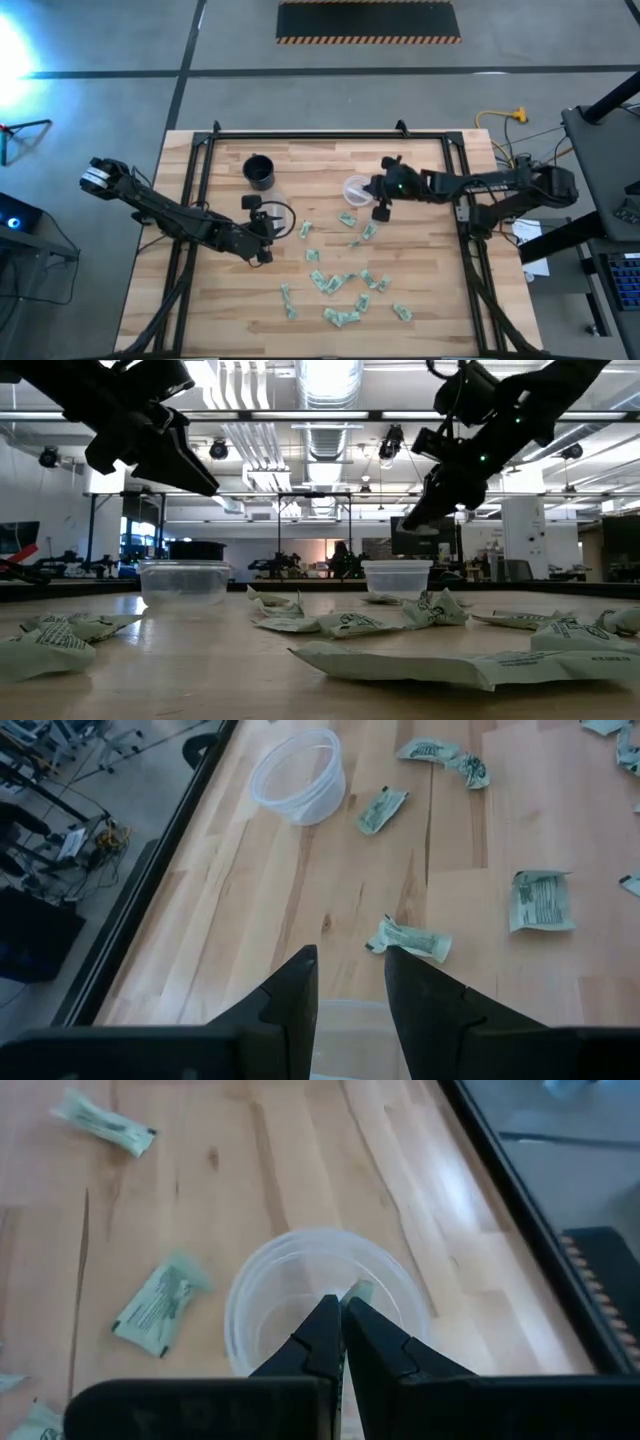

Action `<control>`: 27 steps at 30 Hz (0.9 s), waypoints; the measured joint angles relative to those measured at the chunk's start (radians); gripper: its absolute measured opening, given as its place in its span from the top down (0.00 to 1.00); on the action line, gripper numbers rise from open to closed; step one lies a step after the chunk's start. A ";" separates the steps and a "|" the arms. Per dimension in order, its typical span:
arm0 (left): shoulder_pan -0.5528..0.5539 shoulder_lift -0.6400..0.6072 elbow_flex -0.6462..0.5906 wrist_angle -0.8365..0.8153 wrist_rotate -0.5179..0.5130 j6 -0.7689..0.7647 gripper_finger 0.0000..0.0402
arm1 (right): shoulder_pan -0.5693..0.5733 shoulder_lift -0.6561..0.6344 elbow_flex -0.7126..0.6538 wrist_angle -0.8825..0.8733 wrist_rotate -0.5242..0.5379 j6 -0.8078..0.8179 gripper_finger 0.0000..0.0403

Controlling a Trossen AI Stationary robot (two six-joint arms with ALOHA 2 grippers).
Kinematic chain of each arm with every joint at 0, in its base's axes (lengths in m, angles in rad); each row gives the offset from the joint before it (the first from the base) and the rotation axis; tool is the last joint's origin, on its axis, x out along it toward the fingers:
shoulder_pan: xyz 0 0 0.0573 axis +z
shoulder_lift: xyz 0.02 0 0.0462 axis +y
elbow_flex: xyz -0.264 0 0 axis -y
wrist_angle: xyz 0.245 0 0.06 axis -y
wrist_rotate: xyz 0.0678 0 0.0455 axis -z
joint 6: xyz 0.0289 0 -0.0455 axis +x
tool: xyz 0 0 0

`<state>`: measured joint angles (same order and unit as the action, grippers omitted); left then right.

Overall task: Pick and place items into bin
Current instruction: Put the stevia packet into the right transparent bin, then put the stevia packet into the left transparent bin

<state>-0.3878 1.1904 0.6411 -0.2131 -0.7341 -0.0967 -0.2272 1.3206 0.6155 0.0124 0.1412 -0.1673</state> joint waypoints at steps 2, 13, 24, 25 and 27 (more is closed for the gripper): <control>0.000 0.000 0.000 0.001 0.000 0.003 0.74 | -0.006 0.030 0.000 0.014 -0.020 -0.003 0.98; 0.000 0.000 0.000 0.005 0.000 0.006 0.74 | -0.013 0.158 -0.001 0.172 0.020 -0.027 0.96; 0.000 0.000 0.000 0.008 0.005 0.000 0.74 | -0.026 0.147 -0.001 0.178 0.020 -0.017 0.74; 0.000 0.000 -0.002 0.012 0.007 0.000 0.74 | -0.025 0.141 -0.001 0.179 0.018 -0.025 0.72; 0.000 0.000 -0.005 0.019 0.009 0.000 0.74 | -0.018 0.124 -0.001 0.178 0.018 -0.042 0.69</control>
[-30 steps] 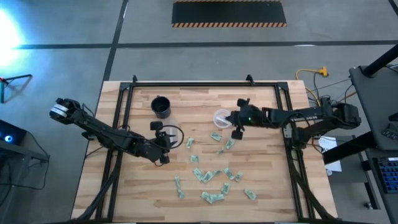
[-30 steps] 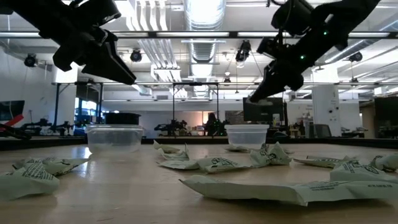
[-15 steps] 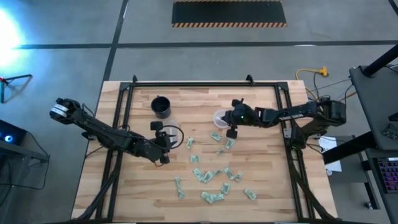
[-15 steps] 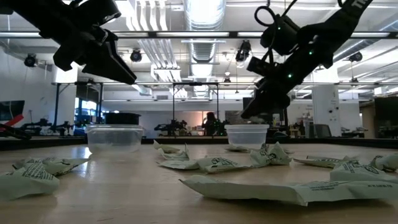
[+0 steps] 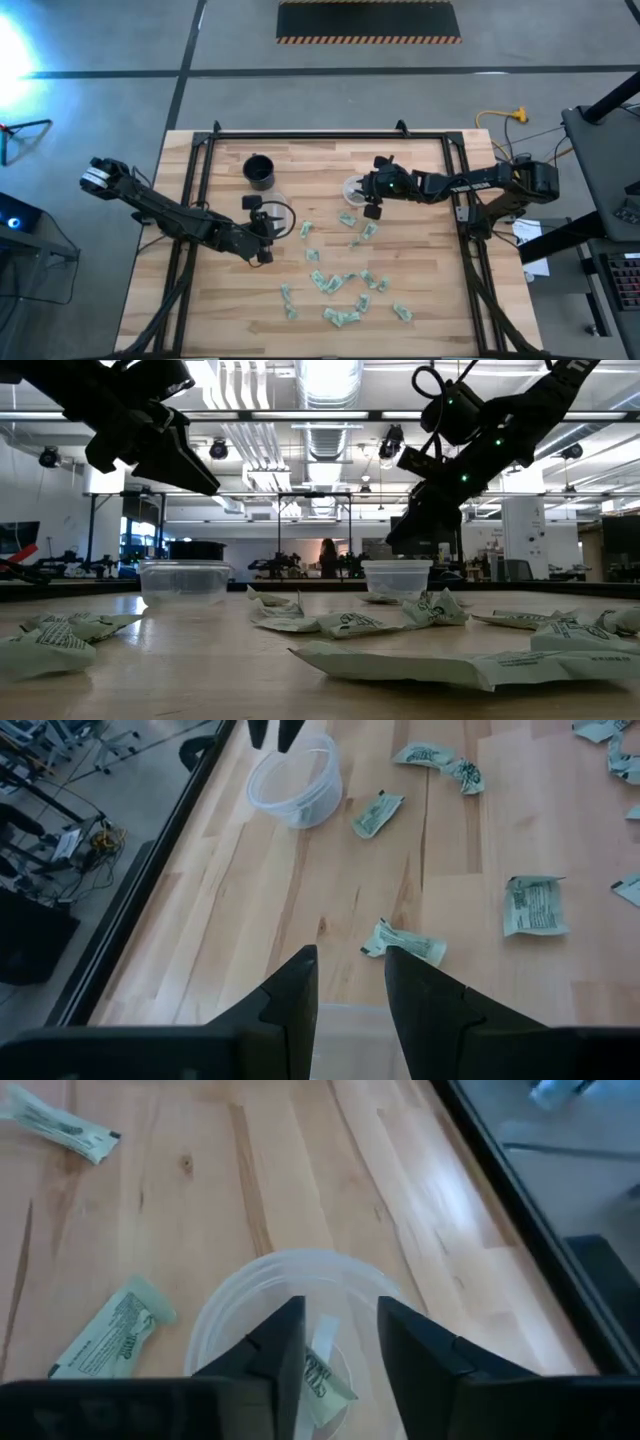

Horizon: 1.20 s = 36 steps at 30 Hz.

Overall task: Pick and place items into bin
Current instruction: Put the stevia packet into the left transparent bin

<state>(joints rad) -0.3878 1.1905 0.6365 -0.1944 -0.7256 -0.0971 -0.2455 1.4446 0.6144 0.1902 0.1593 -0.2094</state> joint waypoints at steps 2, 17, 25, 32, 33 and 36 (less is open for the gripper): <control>0.000 0.000 0.000 0.003 0.023 0.000 0.74 | 0.011 -0.025 0.000 -0.003 -0.001 -0.009 0.67; -0.168 0.148 0.052 0.084 0.369 0.008 0.74 | 0.298 -0.341 -0.043 -0.323 -0.014 0.039 0.70; -0.223 0.338 0.160 0.077 0.443 0.008 0.74 | 0.426 -0.434 -0.092 -0.327 -0.011 0.116 0.73; -0.255 0.460 0.305 -0.148 0.450 0.062 0.74 | 0.476 -0.471 -0.121 -0.336 -0.010 0.165 0.75; -0.259 0.467 0.326 -0.192 0.447 0.062 0.74 | 0.478 -0.472 -0.123 -0.334 -0.010 0.169 0.75; -0.271 0.483 0.376 -0.230 0.437 0.094 0.74 | 0.482 -0.476 -0.126 -0.333 -0.010 0.173 0.74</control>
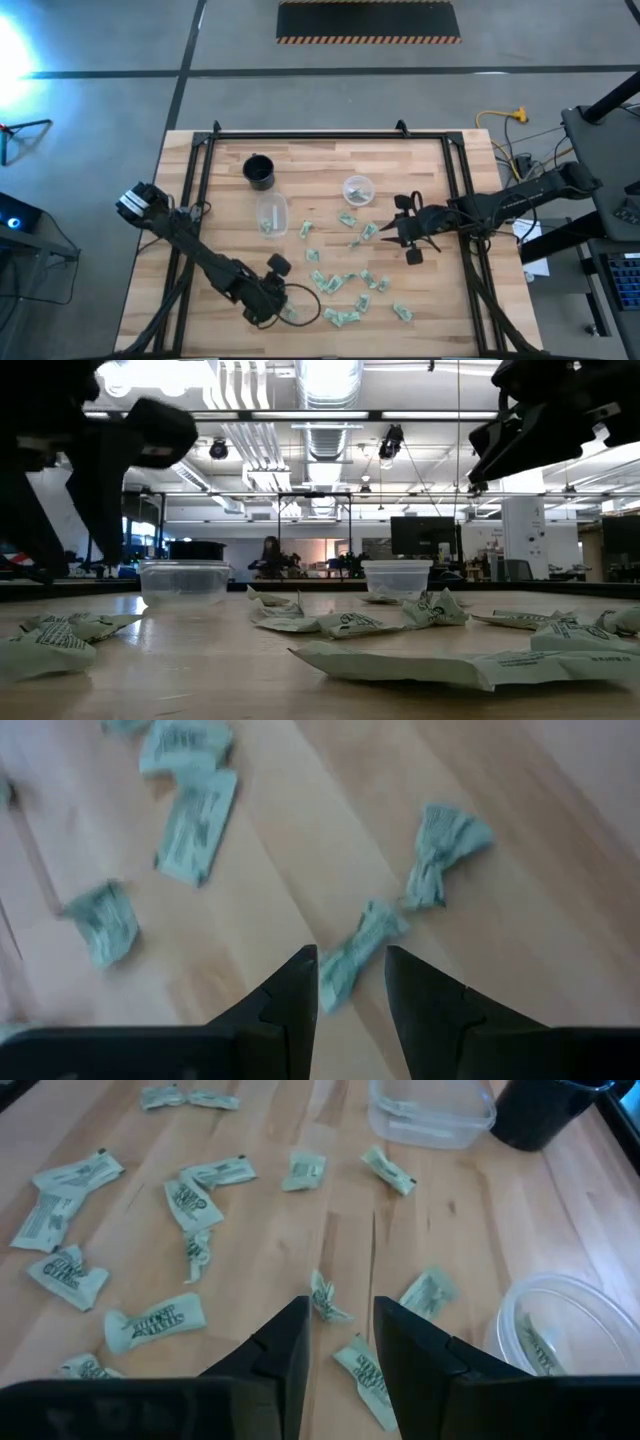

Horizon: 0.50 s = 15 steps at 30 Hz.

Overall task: Pick and place items into bin
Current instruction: Put the stevia packet into the left transparent bin

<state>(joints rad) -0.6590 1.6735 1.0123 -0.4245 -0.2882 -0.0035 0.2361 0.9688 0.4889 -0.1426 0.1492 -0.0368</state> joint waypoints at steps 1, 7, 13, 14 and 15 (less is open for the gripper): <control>-0.001 0.003 0.008 -0.003 -0.001 0.019 0.74 | 0.000 0.000 0.000 0.000 0.000 0.000 0.74; -0.001 0.022 0.029 -0.004 0.004 0.067 0.74 | 0.000 0.000 -0.001 0.003 0.000 0.001 0.74; 0.000 0.047 0.028 -0.002 0.019 0.067 0.74 | 0.002 0.000 -0.002 0.003 0.000 -0.004 0.76; 0.000 0.056 0.028 0.002 0.024 0.068 0.74 | 0.002 0.000 -0.002 0.003 0.000 -0.004 0.77; 0.001 0.064 0.030 0.005 0.028 0.068 0.74 | 0.002 0.000 -0.002 0.003 0.000 -0.005 0.77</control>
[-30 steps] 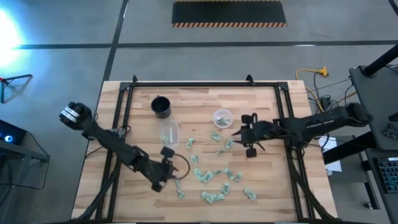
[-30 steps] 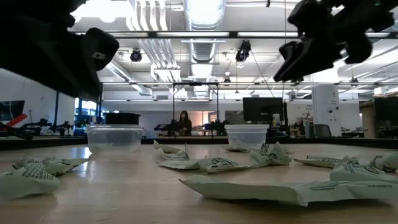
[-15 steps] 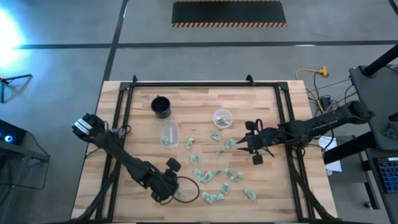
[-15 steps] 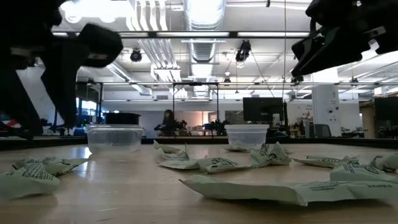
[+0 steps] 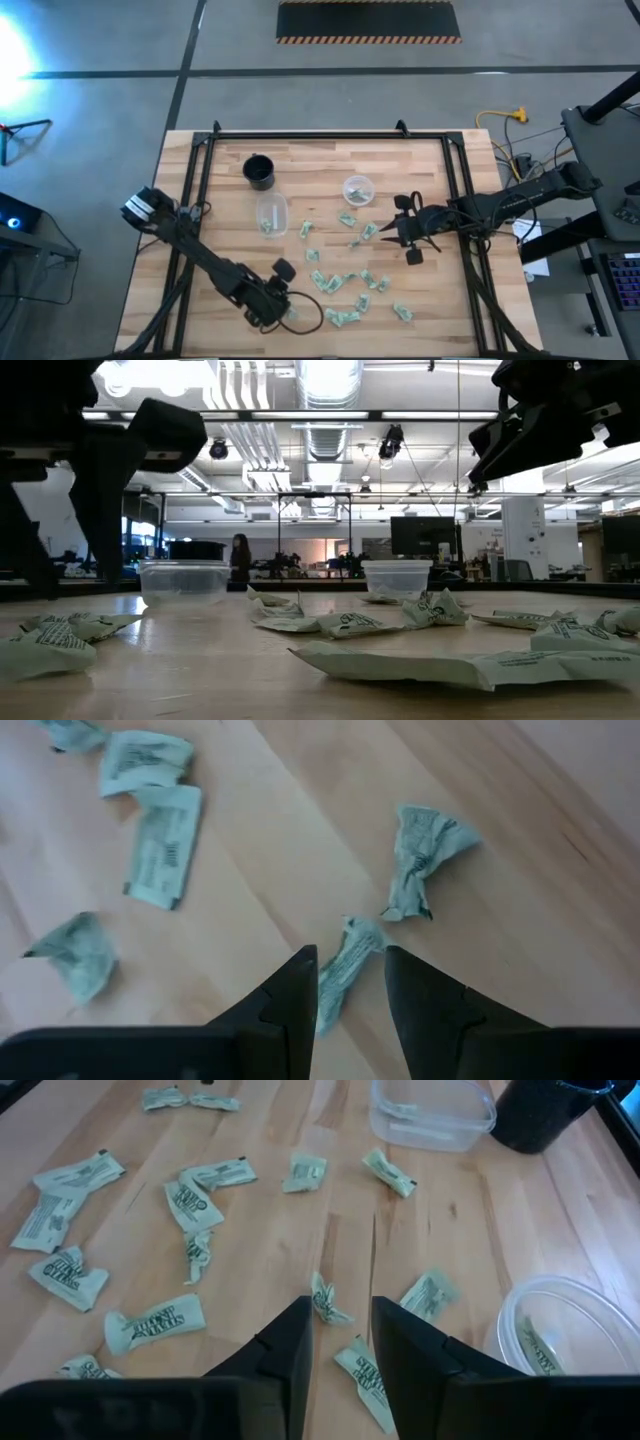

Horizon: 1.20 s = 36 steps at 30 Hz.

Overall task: Pick and place items into bin
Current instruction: Put the stevia packet into the left transparent bin

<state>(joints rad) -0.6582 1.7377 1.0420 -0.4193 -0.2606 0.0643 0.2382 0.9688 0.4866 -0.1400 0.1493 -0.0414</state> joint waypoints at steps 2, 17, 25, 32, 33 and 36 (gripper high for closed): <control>0.000 0.016 0.003 -0.001 0.005 0.000 0.74 | 0.000 0.000 0.000 0.000 0.000 0.002 0.77; 0.011 0.029 0.004 0.010 0.010 0.074 0.74 | 0.000 0.000 -0.001 0.001 0.000 0.009 0.79; 0.031 0.055 0.002 0.011 0.016 0.079 0.74 | 0.000 0.000 -0.001 0.001 0.000 0.008 0.79; 0.051 0.074 0.011 0.011 0.050 0.073 0.75 | 0.000 0.000 -0.001 0.004 0.000 0.008 0.79; 0.052 0.073 0.011 0.011 0.050 0.073 0.75 | 0.000 0.000 -0.001 0.004 0.000 0.008 0.80; 0.055 0.065 0.009 0.014 0.052 0.070 0.79 | 0.000 0.000 -0.001 0.003 0.000 0.008 0.81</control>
<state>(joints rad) -0.6037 1.8030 1.0515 -0.4054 -0.2083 0.1343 0.2382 0.9691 0.4858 -0.1367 0.1493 -0.0330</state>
